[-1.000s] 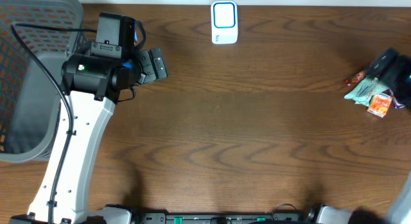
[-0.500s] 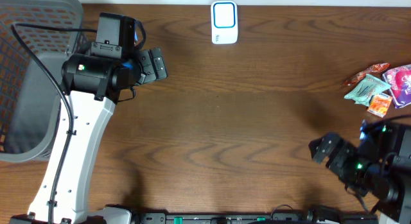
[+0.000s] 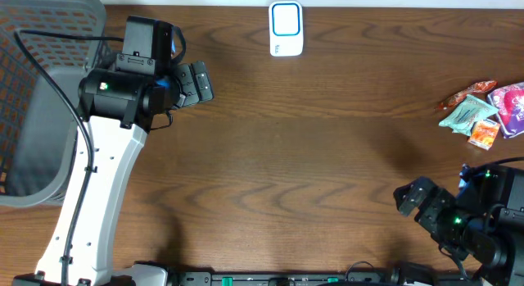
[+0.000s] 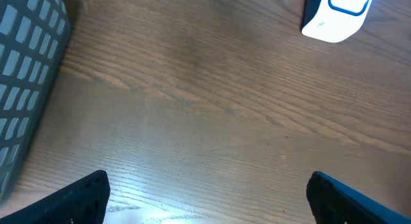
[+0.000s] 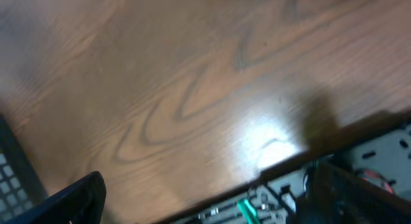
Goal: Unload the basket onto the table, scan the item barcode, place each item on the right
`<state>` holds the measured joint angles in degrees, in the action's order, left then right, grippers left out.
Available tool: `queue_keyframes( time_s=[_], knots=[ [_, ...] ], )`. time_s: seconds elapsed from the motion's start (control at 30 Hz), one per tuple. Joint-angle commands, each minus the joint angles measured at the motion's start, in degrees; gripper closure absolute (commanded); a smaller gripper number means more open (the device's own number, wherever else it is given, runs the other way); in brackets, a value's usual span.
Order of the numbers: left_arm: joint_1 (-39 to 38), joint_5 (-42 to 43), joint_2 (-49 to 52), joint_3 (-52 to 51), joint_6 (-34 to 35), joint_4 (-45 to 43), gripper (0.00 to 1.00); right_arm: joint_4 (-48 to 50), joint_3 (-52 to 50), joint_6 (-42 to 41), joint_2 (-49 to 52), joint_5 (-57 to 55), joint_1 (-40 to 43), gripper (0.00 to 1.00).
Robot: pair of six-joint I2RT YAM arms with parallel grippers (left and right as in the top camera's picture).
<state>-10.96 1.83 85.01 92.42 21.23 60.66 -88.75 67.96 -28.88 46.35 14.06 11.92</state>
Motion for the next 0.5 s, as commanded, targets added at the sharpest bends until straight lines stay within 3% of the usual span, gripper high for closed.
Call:
queue_keyframes(
  time_s=[0.0, 0.2, 0.47],
  knots=[
    [0.17, 0.13, 0.22, 0.07, 0.31, 0.17, 0.02, 5.14, -2.14, 3.43, -1.57, -1.16, -0.44, 0.01],
    [0.17, 0.13, 0.22, 0.07, 0.31, 0.17, 0.02, 23.80, -13.20, 14.47, -9.07, 3.06, -4.90, 0.01],
    [0.17, 0.13, 0.22, 0.07, 0.31, 0.17, 0.02, 56.28, -34.38, 16.76, -23.39, 3.02, -9.29, 0.01]
  ],
)
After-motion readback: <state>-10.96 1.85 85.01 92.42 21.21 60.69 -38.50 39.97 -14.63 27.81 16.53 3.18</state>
